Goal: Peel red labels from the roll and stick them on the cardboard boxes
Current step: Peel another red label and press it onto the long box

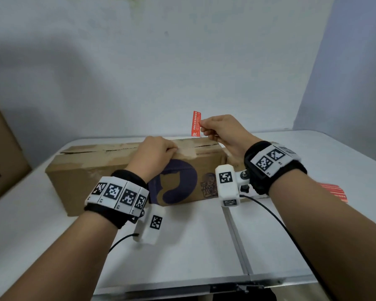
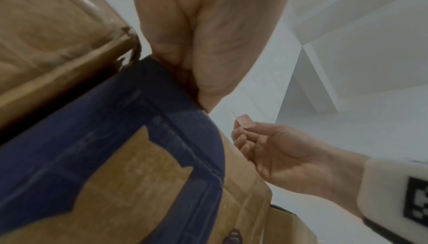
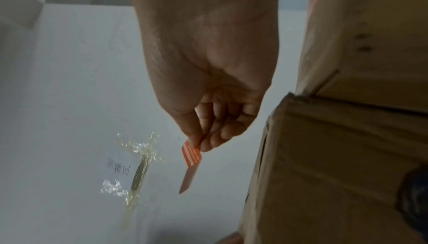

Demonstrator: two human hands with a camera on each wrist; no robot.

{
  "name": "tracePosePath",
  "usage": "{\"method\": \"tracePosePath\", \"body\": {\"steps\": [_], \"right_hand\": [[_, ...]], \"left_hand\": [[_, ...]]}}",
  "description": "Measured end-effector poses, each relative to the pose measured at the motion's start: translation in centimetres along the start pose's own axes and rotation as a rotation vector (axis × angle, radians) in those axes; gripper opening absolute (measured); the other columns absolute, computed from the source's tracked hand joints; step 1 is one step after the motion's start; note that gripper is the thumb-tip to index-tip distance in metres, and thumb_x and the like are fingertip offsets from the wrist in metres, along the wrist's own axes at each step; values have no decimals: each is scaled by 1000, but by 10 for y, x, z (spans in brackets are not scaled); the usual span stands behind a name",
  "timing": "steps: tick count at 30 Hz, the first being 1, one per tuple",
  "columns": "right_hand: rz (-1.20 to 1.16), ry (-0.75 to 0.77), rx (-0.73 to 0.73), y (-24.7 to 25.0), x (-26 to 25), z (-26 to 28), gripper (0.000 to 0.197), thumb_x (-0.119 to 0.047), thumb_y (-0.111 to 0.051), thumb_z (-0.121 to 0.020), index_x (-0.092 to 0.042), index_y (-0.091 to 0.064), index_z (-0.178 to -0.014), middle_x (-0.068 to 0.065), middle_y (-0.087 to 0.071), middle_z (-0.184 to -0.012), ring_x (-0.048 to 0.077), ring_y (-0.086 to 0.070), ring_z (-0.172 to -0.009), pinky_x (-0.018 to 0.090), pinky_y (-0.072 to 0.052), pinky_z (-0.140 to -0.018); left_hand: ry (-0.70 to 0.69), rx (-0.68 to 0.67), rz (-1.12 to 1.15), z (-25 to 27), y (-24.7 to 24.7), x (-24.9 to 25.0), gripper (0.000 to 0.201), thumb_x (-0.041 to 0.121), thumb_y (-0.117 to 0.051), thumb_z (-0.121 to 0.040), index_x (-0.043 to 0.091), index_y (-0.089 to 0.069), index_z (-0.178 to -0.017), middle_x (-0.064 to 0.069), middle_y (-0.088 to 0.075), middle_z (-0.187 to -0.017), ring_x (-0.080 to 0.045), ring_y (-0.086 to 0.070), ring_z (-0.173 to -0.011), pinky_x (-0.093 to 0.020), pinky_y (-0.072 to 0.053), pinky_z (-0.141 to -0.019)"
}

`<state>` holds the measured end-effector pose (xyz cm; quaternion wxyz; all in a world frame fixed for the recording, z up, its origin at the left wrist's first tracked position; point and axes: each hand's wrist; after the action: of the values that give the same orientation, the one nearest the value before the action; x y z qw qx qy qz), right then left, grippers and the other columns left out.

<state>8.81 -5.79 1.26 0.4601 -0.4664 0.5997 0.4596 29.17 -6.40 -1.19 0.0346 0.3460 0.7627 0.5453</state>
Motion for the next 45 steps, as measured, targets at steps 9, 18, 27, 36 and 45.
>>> {"method": "tracePosePath", "body": {"steps": [9, 18, 27, 36, 45], "right_hand": [[141, -2, -31, -30, 12, -11, 18, -13, -58, -93, 3, -67, -92, 3, -56, -66, 8, -48, -57, 14, -44, -54], [194, -12, -28, -30, 17, -13, 22, -10, -60, -92, 8, -69, -98, 3, -57, -66, 7, -49, -55, 11, -45, -52], [173, -28, -12, -31, 17, -14, 20, -11, -61, -90, 7, -69, -93, 3, -58, -64, 6, -50, -53, 10, -45, -49], [264, 10, -11, -32, 21, -13, 15, -12, -64, -87, 0, -71, -86, 1, -61, -64, 6, -53, -55, 17, -47, -57], [488, 87, -16, -31, 24, -12, 14, -14, -72, -78, -4, -74, -87, 2, -68, -78, 11, -59, -74, 29, -52, -75]], "left_hand": [[-28, -20, 166, -5, -2, -4, 20, 8, -55, -91, 11, -70, -104, -2, -70, -109, -17, -62, -102, -24, -44, -90], [-70, 47, 258, -5, -5, -10, 21, 18, -70, -83, 21, -52, -93, -3, -61, -102, -15, -66, -91, -29, -56, -82], [-104, 125, 291, -1, -11, -7, 20, 25, -74, -80, 21, -62, -95, -1, -62, -97, -12, -66, -86, -31, -57, -82], [-81, 148, 229, -3, -13, -10, 11, 27, -71, -82, 23, -73, -92, 3, -67, -89, -13, -63, -86, -37, -52, -82], [-97, 74, 246, 1, -9, -12, 17, 25, -68, -85, 28, -75, -100, 6, -73, -94, -11, -65, -91, -33, -52, -86]]}}
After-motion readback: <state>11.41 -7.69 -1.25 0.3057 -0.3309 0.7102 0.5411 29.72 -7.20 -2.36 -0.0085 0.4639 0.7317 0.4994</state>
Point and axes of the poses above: each hand's wrist, its own z-axis away from the middle knuckle, its own y-axis out of the back of the hand, x = y × z
